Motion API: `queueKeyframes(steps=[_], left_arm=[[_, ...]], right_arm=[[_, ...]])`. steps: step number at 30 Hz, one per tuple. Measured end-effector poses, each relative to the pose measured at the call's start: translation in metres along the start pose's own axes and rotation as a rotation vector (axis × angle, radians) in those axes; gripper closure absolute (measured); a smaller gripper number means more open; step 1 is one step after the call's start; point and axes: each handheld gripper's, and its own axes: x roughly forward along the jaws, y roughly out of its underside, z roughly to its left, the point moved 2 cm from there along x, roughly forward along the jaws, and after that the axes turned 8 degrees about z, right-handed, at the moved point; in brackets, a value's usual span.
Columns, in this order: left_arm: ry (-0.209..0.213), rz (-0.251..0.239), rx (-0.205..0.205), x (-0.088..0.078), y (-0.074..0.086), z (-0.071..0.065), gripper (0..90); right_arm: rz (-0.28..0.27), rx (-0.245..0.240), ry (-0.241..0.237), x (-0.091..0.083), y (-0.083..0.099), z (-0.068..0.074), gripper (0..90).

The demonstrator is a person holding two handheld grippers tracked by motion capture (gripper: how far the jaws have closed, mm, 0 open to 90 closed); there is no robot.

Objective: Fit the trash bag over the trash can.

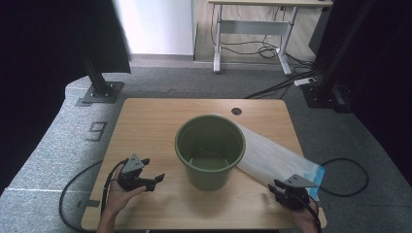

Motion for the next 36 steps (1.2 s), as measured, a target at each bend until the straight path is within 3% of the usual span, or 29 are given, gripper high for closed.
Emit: queueKeyframes(steps=[2,5,11,20,24,27,32,36], left_arm=[[-0.001,0.001,0.000,0.000,0.000,0.000,14.9],[-0.009,0.003,-0.001,-0.001,0.001,0.000,14.9],[-0.020,0.014,-0.007,-0.002,0.005,0.000,14.9],[-0.036,0.013,-0.022,-0.008,0.012,-0.001,15.0],[-0.043,0.018,-0.022,-0.009,0.014,-0.003,14.9],[-0.046,0.015,-0.025,-0.011,0.015,-0.003,14.9],[-0.049,0.013,-0.028,-0.013,0.016,-0.003,14.9],[-0.048,0.006,-0.029,-0.015,0.016,-0.002,15.0]], right_arm=[[-0.026,-0.004,-0.010,0.003,-0.013,0.003,46.7],[-0.019,-0.004,-0.027,0.017,-0.033,0.002,38.6],[0.001,-0.038,-0.075,0.051,-0.065,0.004,33.0],[0.041,-0.056,-0.129,0.089,-0.076,0.008,32.8],[0.070,-0.068,-0.117,0.098,-0.074,0.010,42.0],[0.084,-0.065,-0.119,0.100,-0.074,0.010,59.0],[0.085,-0.059,-0.123,0.099,-0.071,0.009,79.7],[0.095,-0.061,-0.118,0.094,-0.063,0.009,88.3]])
